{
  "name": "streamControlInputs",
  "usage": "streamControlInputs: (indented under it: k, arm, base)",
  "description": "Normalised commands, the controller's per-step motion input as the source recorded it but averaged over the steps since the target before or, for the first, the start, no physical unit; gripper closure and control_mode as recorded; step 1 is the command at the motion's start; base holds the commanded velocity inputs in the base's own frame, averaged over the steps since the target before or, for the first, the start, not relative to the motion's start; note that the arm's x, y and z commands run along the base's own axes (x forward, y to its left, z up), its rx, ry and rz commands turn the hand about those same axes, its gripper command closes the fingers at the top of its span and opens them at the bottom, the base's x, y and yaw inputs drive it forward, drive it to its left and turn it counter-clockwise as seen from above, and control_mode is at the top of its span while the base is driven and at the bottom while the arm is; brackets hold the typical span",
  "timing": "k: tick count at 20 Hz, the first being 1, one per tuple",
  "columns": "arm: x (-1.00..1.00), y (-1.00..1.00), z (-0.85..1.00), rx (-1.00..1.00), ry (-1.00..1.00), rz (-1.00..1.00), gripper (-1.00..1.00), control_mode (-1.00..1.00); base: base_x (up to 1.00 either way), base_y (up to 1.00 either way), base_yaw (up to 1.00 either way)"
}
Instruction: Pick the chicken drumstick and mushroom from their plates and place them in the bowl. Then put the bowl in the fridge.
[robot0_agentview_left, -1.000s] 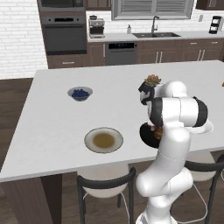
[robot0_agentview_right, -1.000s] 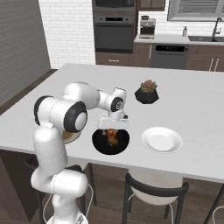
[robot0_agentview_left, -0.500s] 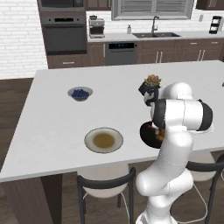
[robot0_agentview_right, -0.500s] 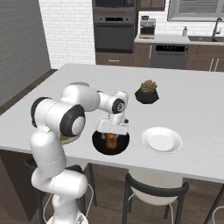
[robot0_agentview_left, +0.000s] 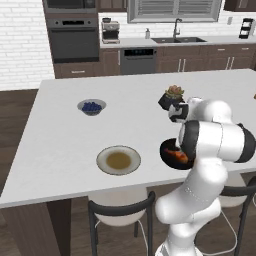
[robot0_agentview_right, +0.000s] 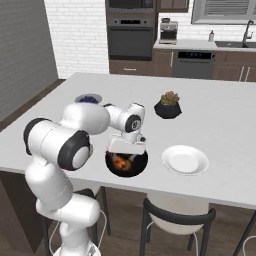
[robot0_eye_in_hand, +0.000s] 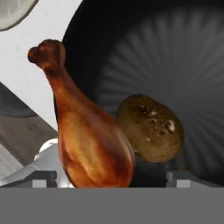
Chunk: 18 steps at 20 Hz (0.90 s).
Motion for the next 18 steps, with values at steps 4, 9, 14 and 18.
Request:
streamControlInputs:
  k: [4, 9, 14, 18]
  arm:
    - [-0.24, 0.08, 0.6, 0.02, -0.13, -0.06, -1.0, -1.0]
    - [-0.28, -0.17, 0.67, 0.03, -0.1, -0.27, -1.0, -1.0]
    - [-0.31, -0.54, 0.43, 0.09, 0.06, -0.51, -1.0, -1.0]
    - [0.03, -0.42, 0.03, 0.0, 0.15, -0.48, -1.0, -1.0]
  base:
    - [0.0, 0.0, 0.0]
    - [0.0, 0.0, 0.0]
    - [0.0, 0.0, 0.0]
    - [0.0, 0.0, 0.0]
